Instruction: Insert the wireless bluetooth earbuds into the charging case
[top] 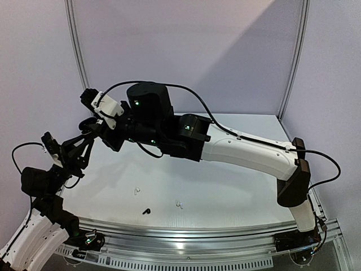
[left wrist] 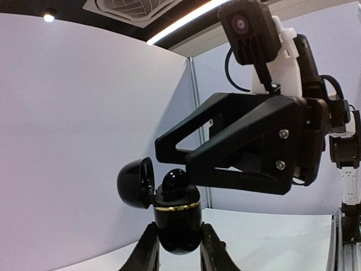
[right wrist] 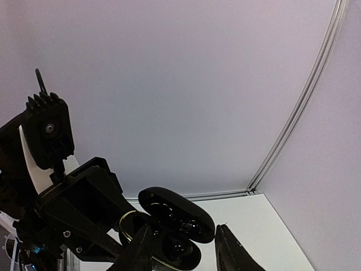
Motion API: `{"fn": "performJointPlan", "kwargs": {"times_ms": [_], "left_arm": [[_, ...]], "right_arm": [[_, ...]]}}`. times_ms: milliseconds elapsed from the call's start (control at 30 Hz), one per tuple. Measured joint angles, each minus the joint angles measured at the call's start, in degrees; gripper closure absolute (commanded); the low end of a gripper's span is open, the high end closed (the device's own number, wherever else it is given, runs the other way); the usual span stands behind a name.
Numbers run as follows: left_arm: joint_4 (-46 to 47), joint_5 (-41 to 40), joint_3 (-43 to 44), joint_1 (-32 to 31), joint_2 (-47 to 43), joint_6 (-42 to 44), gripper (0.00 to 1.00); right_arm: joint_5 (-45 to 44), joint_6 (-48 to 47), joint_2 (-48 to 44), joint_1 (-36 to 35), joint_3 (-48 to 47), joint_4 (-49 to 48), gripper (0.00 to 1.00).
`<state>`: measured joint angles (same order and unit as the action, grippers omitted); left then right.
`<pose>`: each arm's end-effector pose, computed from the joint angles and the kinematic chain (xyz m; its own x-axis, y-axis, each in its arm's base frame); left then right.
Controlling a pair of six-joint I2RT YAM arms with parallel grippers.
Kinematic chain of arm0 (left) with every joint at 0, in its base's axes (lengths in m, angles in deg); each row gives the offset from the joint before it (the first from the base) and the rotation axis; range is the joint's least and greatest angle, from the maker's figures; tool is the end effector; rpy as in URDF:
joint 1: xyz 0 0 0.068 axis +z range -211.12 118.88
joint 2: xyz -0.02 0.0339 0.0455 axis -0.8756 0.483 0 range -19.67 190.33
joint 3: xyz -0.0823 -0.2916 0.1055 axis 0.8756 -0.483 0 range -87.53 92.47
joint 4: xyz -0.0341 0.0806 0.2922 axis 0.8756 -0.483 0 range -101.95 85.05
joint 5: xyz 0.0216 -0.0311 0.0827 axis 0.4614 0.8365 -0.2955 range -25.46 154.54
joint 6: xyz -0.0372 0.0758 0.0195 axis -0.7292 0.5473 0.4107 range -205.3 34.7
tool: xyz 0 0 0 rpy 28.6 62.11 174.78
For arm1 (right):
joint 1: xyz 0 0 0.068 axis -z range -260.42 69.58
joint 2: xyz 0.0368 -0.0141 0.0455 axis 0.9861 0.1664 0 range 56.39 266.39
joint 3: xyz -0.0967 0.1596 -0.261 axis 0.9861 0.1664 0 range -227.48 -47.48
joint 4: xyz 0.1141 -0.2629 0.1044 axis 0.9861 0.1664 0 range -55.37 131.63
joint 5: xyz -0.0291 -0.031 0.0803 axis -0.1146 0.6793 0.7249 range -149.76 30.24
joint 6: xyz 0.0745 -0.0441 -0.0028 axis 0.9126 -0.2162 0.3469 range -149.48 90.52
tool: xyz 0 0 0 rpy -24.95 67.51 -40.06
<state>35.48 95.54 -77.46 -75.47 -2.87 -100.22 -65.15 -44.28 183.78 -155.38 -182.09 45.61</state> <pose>0.1184 -0.0711 0.3071 0.3579 -0.3193 -0.8775 0.7448 0.6644 0.0621 0.1734 0.6175 0.4488 0.2229 -0.1504 -0.9632 -0.9104 0.3212 -0.2609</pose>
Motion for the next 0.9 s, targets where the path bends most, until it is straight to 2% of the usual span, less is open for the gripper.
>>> {"fn": "performJointPlan", "kwargs": {"times_ms": [200, 400, 533, 667, 767, 900], "left_arm": [[-0.11, -1.64, 0.02, 0.00, 0.00, -0.33, 1.00], [-1.18, -3.96, 0.02, 0.00, 0.00, -1.25, 1.00], [-2.62, -6.69, 0.02, 0.35, -0.02, -1.31, 1.00], [-4.02, -8.74, 0.02, 0.76, -0.44, -0.96, 1.00], [-5.20, -9.88, 0.02, 0.98, -1.05, -0.24, 1.00], [-6.05, -10.99, 0.02, 1.29, -1.95, 0.61, 1.00]], "right_arm": [[0.02, 2.23, -0.87, 0.00, 1.16, -3.21, 0.60], [-0.55, 5.66, -3.04, 0.02, 1.55, -6.73, 0.51], [-6.99, 11.56, -5.79, 0.61, 3.37, -6.97, 0.50], [-18.60, 22.23, -7.78, 1.99, 4.72, -0.28, 0.51], [-24.30, 31.93, -7.69, 2.67, 5.09, 8.15, 0.46], [-25.68, 43.60, -5.57, 3.02, 5.35, 19.91, 0.55]]}}
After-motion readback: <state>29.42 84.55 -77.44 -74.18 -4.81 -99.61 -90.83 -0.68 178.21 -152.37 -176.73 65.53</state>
